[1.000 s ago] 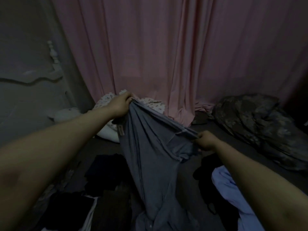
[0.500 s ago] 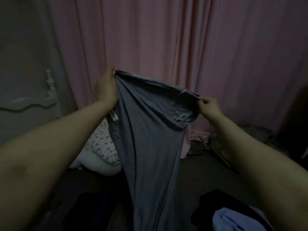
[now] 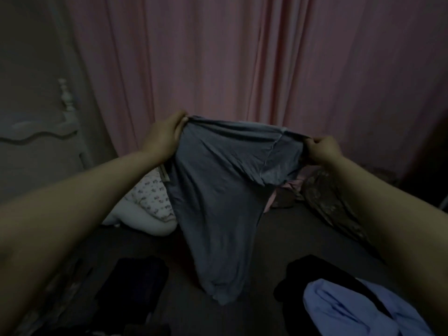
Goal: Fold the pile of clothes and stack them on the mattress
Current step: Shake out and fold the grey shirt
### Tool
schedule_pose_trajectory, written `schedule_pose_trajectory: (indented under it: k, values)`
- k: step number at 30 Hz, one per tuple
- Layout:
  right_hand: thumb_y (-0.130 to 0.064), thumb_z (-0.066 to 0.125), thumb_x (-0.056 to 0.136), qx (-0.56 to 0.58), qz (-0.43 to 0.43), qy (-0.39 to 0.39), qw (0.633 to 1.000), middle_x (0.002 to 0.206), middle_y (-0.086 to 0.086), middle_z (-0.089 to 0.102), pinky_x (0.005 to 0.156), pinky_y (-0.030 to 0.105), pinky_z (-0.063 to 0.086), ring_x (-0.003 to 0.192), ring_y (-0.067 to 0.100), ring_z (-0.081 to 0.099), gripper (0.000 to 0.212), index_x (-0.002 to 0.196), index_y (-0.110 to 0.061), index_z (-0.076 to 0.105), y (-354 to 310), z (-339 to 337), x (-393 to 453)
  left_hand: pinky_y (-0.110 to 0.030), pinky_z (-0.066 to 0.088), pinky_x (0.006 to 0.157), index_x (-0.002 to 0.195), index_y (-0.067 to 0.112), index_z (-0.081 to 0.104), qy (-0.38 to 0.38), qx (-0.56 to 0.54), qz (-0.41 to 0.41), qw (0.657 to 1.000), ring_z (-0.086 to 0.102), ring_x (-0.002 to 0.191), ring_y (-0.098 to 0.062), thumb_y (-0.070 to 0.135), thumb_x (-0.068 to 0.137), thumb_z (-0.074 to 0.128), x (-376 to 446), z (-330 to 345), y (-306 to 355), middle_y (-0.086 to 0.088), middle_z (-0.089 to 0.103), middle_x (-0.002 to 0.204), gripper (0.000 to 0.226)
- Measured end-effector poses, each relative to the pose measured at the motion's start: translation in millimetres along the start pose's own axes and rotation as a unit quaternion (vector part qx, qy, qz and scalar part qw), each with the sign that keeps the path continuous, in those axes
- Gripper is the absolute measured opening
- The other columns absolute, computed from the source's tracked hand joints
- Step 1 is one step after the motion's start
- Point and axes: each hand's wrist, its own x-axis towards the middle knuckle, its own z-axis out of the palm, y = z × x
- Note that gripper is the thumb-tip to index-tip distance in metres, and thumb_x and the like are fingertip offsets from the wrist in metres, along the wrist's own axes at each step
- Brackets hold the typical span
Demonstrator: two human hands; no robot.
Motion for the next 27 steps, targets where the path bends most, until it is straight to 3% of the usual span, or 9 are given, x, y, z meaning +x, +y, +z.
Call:
schedule_pose_trajectory:
  k: [3, 8, 11, 14, 16, 17, 19, 23, 27]
  values:
    - [-0.020, 0.041, 0.100, -0.092, -0.012, -0.051, 0.994, 0.104, 0.027, 0.062, 0.072, 0.027, 0.033, 0.085, 0.027, 0.053, 0.040, 0.096, 0.013, 0.064, 31, 4, -23, -0.032, 0.037, 0.064, 0.112, 0.006, 0.056, -0.078, 0.010, 0.039, 0.996, 0.062, 0.087, -0.038, 0.037, 0.099, 0.035, -39, 13, 6, -0.024, 0.065, 0.099, 0.040]
    - [-0.020, 0.038, 0.101, -0.158, 0.025, -0.157, 0.975, 0.117, 0.028, 0.060, 0.077, 0.032, 0.042, 0.091, 0.031, 0.057, 0.039, 0.112, 0.011, 0.060, 89, 12, -65, -0.027, 0.033, 0.064, 0.098, 0.030, 0.039, -0.248, -0.043, 0.063, 0.966, 0.060, 0.082, -0.030, 0.057, 0.086, 0.017, -145, 31, 41, -0.016, 0.064, 0.094, 0.038]
    - [-0.023, 0.039, 0.101, -0.201, 0.053, -0.241, 0.948, 0.105, 0.023, 0.061, 0.067, 0.037, 0.049, 0.086, 0.032, 0.059, 0.041, 0.114, 0.011, 0.059, 123, 14, -98, -0.025, 0.036, 0.066, 0.100, 0.031, 0.035, -0.361, -0.089, 0.073, 0.926, 0.060, 0.082, -0.026, 0.054, 0.088, 0.021, -221, 42, 65, -0.016, 0.064, 0.095, 0.029]
    - [-0.028, 0.042, 0.100, -0.247, 0.074, -0.323, 0.911, 0.110, 0.019, 0.062, 0.078, 0.034, 0.048, 0.090, 0.026, 0.058, 0.038, 0.103, 0.004, 0.064, 159, 17, -139, -0.015, 0.034, 0.067, 0.111, 0.026, 0.046, -0.467, -0.162, 0.064, 0.867, 0.057, 0.081, -0.015, 0.032, 0.101, 0.037, -297, 49, 95, -0.019, 0.062, 0.105, 0.015]
    - [-0.028, 0.041, 0.101, -0.283, 0.071, -0.365, 0.884, 0.107, 0.012, 0.060, 0.072, 0.025, 0.042, 0.091, 0.020, 0.052, 0.032, 0.088, -0.008, 0.061, 181, 22, -172, -0.021, 0.036, 0.071, 0.105, 0.030, 0.042, -0.489, -0.199, 0.047, 0.848, 0.058, 0.091, -0.022, 0.050, 0.098, 0.026, -350, 57, 105, -0.016, 0.060, 0.108, 0.026]
    - [-0.028, 0.040, 0.101, -0.294, 0.070, -0.382, 0.873, 0.103, 0.010, 0.058, 0.069, 0.024, 0.040, 0.091, 0.019, 0.051, 0.031, 0.085, -0.010, 0.059, 191, 27, -188, -0.026, 0.040, 0.074, 0.103, 0.031, 0.038, -0.499, -0.205, 0.042, 0.841, 0.058, 0.093, -0.025, 0.066, 0.090, 0.014, -375, 61, 108, -0.015, 0.060, 0.109, 0.045]
    - [-0.026, 0.040, 0.101, -0.315, 0.075, -0.403, 0.856, 0.100, 0.010, 0.058, 0.075, 0.025, 0.039, 0.095, 0.023, 0.055, 0.031, 0.100, -0.006, 0.064, 217, 40, -220, -0.033, 0.044, 0.079, 0.104, 0.030, 0.036, -0.519, -0.229, -0.003, 0.824, 0.058, 0.095, -0.027, 0.077, 0.075, -0.004, -426, 69, 108, -0.013, 0.059, 0.110, 0.069]
    - [-0.023, 0.042, 0.099, -0.345, 0.113, -0.420, 0.832, 0.109, 0.018, 0.063, 0.078, 0.025, 0.037, 0.098, 0.029, 0.057, 0.034, 0.112, 0.000, 0.062, 263, 66, -280, -0.037, 0.044, 0.086, 0.103, 0.027, 0.038, -0.554, -0.235, -0.071, 0.796, 0.059, 0.095, -0.030, 0.069, 0.087, 0.004, -504, 78, 116, -0.018, 0.060, 0.109, 0.056]
    - [-0.021, 0.042, 0.099, -0.355, 0.112, -0.426, 0.825, 0.115, 0.021, 0.062, 0.085, 0.030, 0.041, 0.107, 0.034, 0.056, 0.033, 0.112, 0.001, 0.062, 293, 88, -324, -0.037, 0.050, 0.070, 0.092, 0.026, 0.033, -0.564, -0.231, -0.107, 0.786, 0.063, 0.078, -0.030, 0.050, 0.086, 0.020, -565, 84, 127, -0.020, 0.064, 0.091, 0.028]
